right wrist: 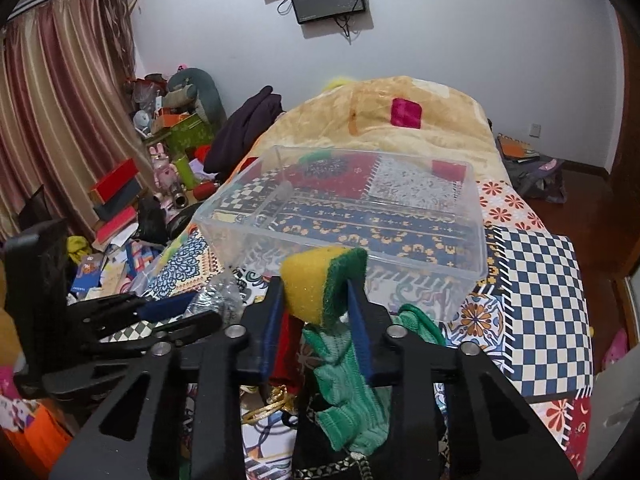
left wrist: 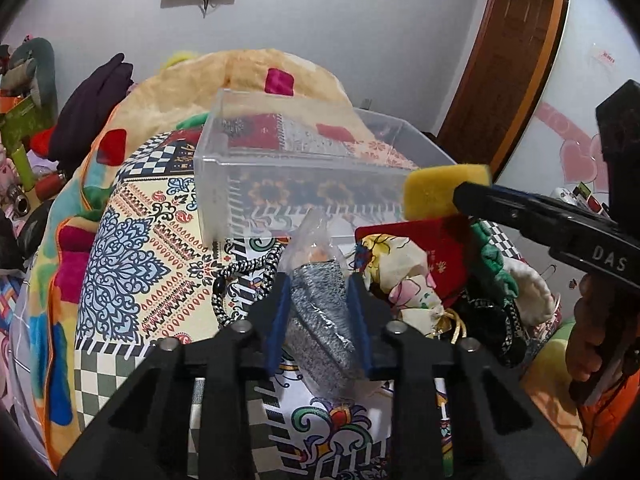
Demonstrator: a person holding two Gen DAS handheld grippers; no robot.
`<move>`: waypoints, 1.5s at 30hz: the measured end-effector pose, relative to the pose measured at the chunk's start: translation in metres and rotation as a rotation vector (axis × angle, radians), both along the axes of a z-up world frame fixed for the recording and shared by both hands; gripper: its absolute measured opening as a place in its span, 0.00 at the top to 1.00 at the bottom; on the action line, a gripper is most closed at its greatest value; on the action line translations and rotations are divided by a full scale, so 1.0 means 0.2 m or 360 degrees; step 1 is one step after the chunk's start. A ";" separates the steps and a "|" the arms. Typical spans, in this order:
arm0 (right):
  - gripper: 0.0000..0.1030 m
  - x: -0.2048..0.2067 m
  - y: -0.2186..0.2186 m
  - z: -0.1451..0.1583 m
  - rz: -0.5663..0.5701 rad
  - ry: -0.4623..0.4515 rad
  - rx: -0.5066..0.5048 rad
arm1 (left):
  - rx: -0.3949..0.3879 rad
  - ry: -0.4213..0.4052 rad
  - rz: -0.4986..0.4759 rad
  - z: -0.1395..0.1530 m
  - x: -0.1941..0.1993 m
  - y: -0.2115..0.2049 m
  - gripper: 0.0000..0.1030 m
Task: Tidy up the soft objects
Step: 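Grasp the grey sequined bag with the left tool while the right tool grasps the yellow-green sponge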
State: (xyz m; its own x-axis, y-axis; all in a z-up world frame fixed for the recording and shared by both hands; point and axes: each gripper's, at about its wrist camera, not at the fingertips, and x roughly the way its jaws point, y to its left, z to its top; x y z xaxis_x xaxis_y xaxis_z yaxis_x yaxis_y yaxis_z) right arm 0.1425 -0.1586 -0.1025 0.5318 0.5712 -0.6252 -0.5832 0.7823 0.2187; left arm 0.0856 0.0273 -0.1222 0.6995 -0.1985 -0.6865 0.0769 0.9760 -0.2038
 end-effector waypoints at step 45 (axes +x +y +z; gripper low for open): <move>0.75 0.43 0.04 0.10 -0.0162 -0.0076 -0.0049 | 0.0141 -0.0214 0.0096 0.34 0.55 0.08 0.89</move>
